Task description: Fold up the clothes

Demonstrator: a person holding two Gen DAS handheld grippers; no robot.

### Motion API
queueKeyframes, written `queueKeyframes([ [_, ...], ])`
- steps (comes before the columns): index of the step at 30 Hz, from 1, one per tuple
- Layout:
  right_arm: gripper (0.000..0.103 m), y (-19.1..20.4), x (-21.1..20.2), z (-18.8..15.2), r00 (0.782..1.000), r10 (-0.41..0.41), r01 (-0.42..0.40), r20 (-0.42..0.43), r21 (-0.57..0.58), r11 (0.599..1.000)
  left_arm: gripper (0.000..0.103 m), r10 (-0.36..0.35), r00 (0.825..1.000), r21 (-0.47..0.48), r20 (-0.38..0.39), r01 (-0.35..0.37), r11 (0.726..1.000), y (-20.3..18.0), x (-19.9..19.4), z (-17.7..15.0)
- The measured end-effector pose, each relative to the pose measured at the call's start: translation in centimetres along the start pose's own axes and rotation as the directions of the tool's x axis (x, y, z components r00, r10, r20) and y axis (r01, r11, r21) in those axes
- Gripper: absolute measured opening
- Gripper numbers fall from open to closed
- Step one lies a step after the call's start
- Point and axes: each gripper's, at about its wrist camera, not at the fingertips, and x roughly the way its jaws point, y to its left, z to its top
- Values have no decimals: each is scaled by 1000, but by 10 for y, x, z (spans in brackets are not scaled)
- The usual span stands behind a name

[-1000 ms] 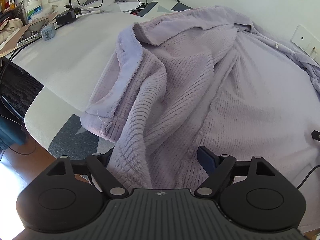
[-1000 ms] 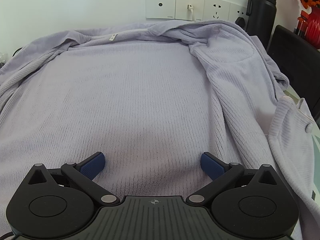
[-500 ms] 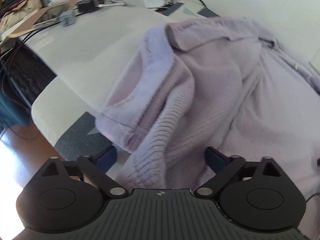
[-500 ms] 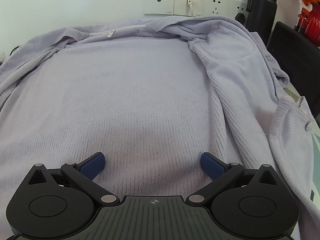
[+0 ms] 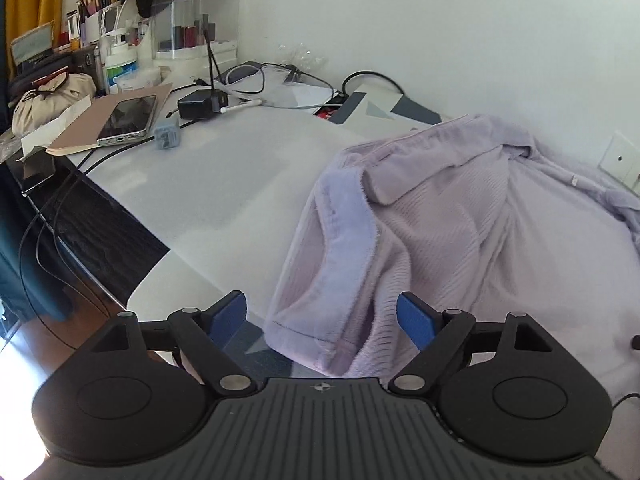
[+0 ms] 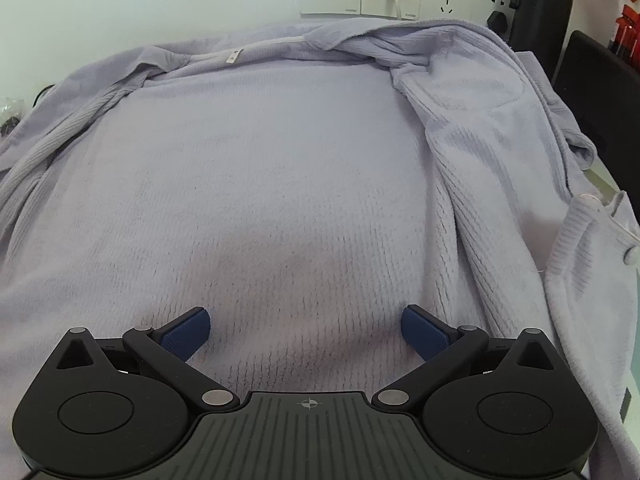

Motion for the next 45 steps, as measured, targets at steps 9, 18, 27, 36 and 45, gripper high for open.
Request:
queueKeyframes([
  [9, 102, -8, -6, -2, 1000, 27, -27, -7, 19, 999, 57, -120, 989, -392, -82, 78, 917, 38, 36, -7],
  [18, 102, -9, -6, -1, 1000, 25, -25, -12, 30, 999, 53, -284, 958, -700, 27, 221, 679, 86, 34, -23],
  [27, 102, -3, -4, -2, 1000, -1, 1, -11, -4, 1000, 54, -350, 933, -802, 78, 268, 535, 98, 39, -40],
  [36, 102, 1, -3, -4, 1000, -11, 11, 1, -25, 1000, 55, -386, 921, -787, 47, 272, 553, 88, 49, -46],
  [45, 102, -5, -5, -2, 1000, 12, -12, 12, 21, 1000, 12, -264, 943, -655, 203, 331, 680, 92, 10, -8],
])
